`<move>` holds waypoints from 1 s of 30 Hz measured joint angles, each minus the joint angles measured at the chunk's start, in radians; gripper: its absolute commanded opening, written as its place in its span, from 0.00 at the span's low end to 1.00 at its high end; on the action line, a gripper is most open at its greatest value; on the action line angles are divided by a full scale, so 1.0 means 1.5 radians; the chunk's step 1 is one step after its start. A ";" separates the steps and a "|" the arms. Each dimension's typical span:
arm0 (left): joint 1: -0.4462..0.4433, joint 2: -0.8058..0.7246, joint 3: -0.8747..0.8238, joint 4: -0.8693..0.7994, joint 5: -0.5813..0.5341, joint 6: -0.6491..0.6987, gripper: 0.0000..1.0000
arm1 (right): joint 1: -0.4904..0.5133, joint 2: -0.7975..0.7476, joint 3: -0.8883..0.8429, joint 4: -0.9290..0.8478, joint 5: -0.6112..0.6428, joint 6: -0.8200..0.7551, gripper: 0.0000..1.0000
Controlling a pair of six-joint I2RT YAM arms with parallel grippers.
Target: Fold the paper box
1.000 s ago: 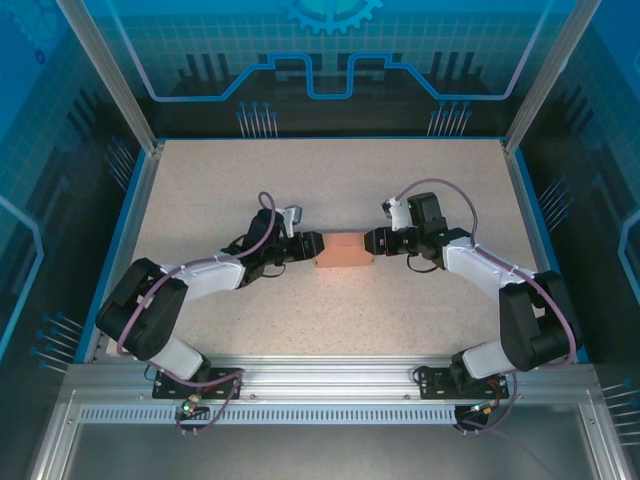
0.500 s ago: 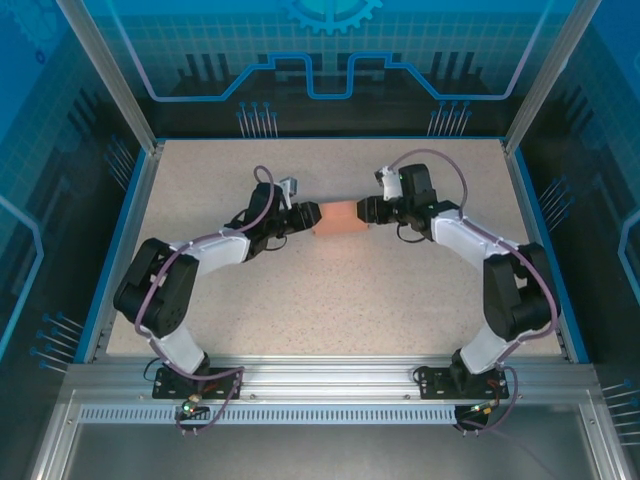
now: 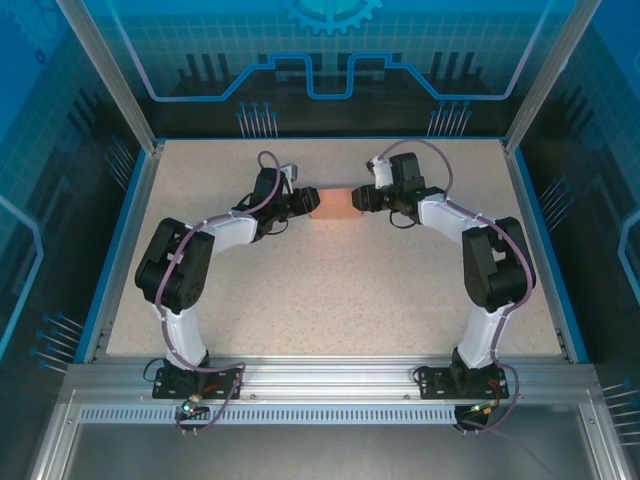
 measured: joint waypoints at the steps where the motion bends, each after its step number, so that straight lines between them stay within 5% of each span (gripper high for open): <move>1: 0.000 0.000 0.000 0.001 0.000 0.000 0.46 | 0.000 0.000 -0.001 0.004 0.000 -0.001 0.44; 30: -0.055 -0.044 -0.190 0.102 0.003 -0.005 0.51 | 0.013 -0.059 -0.226 0.103 -0.017 0.036 0.48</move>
